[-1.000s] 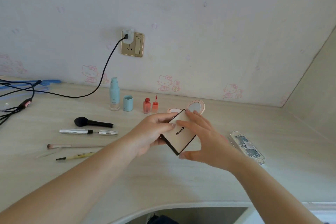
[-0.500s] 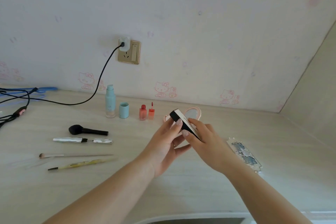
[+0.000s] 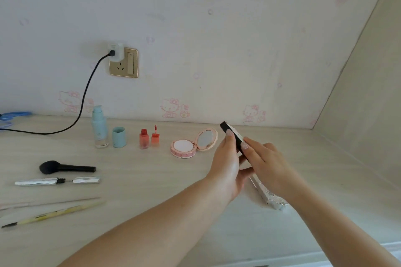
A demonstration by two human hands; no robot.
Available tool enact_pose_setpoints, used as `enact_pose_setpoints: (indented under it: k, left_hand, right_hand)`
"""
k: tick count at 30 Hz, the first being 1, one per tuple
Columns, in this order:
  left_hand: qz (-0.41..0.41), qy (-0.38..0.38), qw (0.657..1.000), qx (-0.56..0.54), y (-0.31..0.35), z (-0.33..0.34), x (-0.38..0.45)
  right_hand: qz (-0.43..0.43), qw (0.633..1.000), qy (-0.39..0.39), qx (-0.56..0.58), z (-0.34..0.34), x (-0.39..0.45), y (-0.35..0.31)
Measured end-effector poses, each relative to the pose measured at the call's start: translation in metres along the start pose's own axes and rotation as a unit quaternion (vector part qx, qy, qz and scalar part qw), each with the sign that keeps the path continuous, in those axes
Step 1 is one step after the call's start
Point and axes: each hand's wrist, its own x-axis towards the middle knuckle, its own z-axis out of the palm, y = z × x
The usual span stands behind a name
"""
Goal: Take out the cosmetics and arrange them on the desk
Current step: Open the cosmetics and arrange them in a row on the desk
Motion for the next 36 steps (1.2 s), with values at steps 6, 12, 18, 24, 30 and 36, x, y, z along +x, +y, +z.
enact_pose_setpoints:
  k: [6, 12, 18, 24, 30, 36]
  left_hand:
    - [-0.021, 0.032, 0.999, 0.002, -0.005, 0.037, 0.044]
    - [-0.035, 0.022, 0.999, -0.014, -0.003, 0.056, 0.076]
    - [-0.049, 0.038, 0.997, -0.040, -0.003, 0.064, 0.102]
    - [-0.049, 0.064, 0.995, -0.052, -0.001, 0.058, 0.120]
    - [-0.085, 0.077, 0.992, -0.059, -0.002, 0.036, 0.137]
    - [-0.084, 0.062, 0.994, -0.039, -0.004, 0.013, 0.141]
  right_hand:
    - [0.042, 0.998, -0.017, -0.048, -0.027, 0.036, 0.030]
    - [0.088, 0.996, 0.009, -0.009, -0.044, 0.065, 0.042]
    - [0.065, 0.993, -0.058, -0.080, -0.043, 0.091, 0.056]
    - [0.024, 0.979, -0.054, -0.196, -0.040, 0.101, 0.053]
    - [0.201, 0.956, -0.022, 0.211, -0.045, 0.112, 0.066]
    - [0.270, 0.889, 0.049, 0.366, -0.028, 0.117, 0.104]
